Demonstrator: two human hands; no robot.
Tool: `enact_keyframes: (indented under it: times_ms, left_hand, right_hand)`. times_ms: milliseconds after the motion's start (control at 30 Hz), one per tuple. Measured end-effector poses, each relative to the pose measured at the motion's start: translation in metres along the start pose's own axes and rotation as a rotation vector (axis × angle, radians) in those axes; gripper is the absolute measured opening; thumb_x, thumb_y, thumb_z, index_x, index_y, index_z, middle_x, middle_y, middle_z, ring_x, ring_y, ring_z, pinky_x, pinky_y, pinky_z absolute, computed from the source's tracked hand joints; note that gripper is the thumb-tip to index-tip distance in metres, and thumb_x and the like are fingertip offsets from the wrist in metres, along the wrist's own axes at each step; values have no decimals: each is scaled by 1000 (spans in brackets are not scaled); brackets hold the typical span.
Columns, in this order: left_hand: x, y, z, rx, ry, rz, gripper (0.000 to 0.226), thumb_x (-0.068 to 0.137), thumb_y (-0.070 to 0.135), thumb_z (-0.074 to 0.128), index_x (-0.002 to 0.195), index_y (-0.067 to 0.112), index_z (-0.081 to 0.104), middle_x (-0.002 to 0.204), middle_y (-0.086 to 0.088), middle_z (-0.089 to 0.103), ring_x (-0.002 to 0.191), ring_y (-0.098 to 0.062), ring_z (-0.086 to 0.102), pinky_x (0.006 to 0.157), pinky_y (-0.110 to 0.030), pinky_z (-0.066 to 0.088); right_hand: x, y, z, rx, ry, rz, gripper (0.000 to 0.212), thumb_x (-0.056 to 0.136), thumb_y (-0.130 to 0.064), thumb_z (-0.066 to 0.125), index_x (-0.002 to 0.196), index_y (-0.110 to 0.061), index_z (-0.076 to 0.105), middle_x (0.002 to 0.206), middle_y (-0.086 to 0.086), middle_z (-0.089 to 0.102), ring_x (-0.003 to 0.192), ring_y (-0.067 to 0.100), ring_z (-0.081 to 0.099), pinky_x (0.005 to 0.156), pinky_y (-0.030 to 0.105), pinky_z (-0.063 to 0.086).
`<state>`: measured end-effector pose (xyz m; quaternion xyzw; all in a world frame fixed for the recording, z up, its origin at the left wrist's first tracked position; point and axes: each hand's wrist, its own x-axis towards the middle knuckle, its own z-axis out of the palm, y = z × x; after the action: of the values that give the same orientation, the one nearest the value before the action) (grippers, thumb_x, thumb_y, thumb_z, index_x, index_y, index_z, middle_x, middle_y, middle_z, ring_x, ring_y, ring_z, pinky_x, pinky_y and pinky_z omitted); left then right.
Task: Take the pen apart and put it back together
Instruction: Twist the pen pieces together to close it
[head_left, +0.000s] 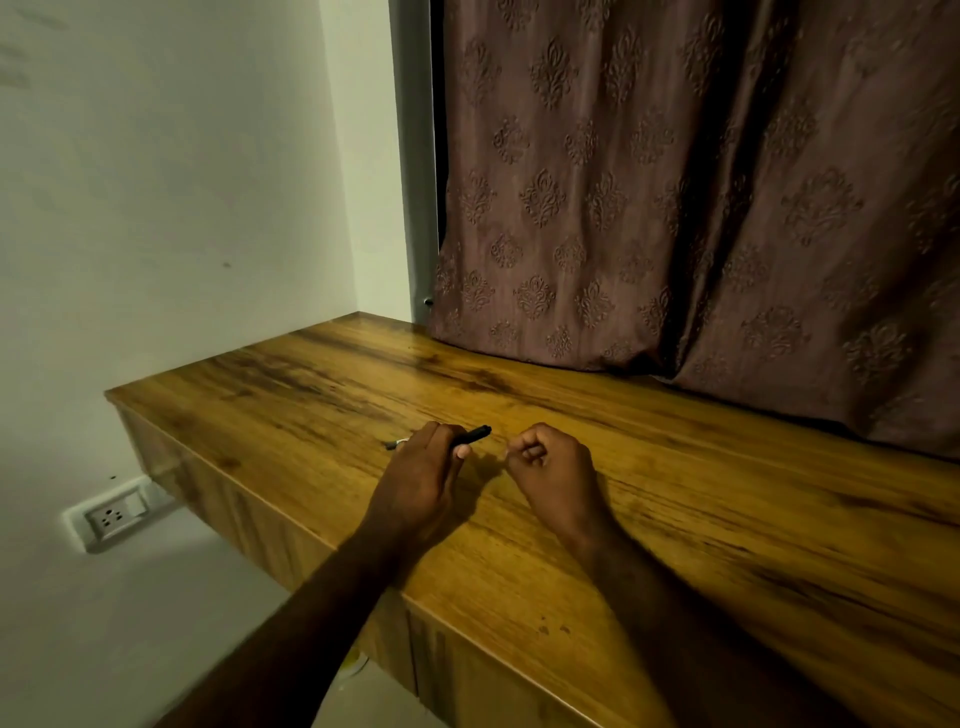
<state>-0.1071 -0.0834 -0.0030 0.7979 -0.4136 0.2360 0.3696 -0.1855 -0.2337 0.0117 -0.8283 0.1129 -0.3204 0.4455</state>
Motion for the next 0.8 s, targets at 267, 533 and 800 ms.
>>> enact_keyframes:
  times_ms: [267,533,800]
  left_hand:
    - [2,-1,2,37,-75,3,55,94,50,26,108,12,63,95,-8,64,83,-23,59,72,-36,47]
    - [3,-6,5,33,-93,42,45,95,42,32,111,14,62,96,-6,65,85,-22,59,72,-36,47]
    - [4,-7,7,37,-83,92,34,97,36,40,110,16,63,92,-4,65,82,-21,60,69,-37,48]
  right_hand:
    - [5,2,-20,910,-26,379,2,86,-1,63,88,-1,64,75,12,68,65,16,60,61,26,48]
    - [4,1,-16,970,-101,378,6,88,-3,61,93,-1,63,87,17,72,75,19,68,64,26,54]
    - [2,0,-13,906,-135,329,8,88,-3,61,96,1,62,88,18,71,74,20,69,61,24,53]
